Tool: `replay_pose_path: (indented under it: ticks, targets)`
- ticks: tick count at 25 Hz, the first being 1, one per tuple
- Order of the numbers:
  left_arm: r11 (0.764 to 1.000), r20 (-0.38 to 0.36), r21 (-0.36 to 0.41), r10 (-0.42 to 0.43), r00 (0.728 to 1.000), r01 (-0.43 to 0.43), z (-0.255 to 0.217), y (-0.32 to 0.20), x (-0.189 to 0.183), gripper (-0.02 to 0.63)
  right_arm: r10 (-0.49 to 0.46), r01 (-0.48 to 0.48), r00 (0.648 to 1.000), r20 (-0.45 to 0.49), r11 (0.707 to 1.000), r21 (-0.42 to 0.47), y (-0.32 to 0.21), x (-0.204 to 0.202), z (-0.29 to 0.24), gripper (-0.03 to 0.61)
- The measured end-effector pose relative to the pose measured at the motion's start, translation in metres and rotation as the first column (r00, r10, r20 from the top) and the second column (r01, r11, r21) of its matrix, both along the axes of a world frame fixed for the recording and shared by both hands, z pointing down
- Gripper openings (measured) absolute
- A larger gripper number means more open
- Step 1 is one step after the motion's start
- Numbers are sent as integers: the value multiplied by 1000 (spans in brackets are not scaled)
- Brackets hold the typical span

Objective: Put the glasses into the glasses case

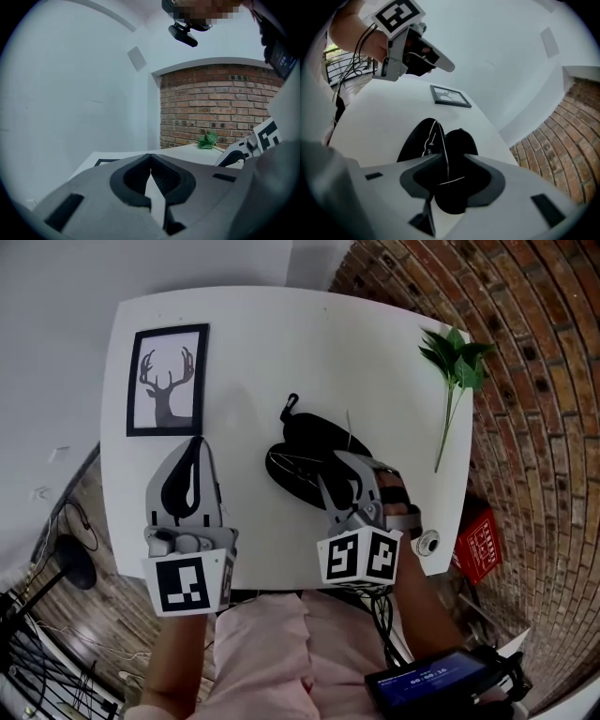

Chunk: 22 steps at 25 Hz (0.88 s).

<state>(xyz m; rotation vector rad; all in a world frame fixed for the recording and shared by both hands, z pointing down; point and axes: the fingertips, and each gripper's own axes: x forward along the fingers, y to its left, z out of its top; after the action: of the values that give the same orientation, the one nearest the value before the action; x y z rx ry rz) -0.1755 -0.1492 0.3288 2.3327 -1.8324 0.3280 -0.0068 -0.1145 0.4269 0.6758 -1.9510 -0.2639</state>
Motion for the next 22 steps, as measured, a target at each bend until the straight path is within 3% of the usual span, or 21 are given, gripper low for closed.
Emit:
replay_pose_path:
  ticks: [5,10,22]
  targets:
    - [1000,2,-4,-5,1000,5,2,-1,-5,2,-30,28,999,-40,999,-38,1,-5,17,118]
    - [1000,5,-11,-11,1000,11,5,-1,-9,2,-39,39,997,-60,999,-11,1,-7,18,25]
    - [1000,13,29,6,1000,-7,-12,6,-1,2,6,-3,1000,-23,992,124,-3,-7,-22,16]
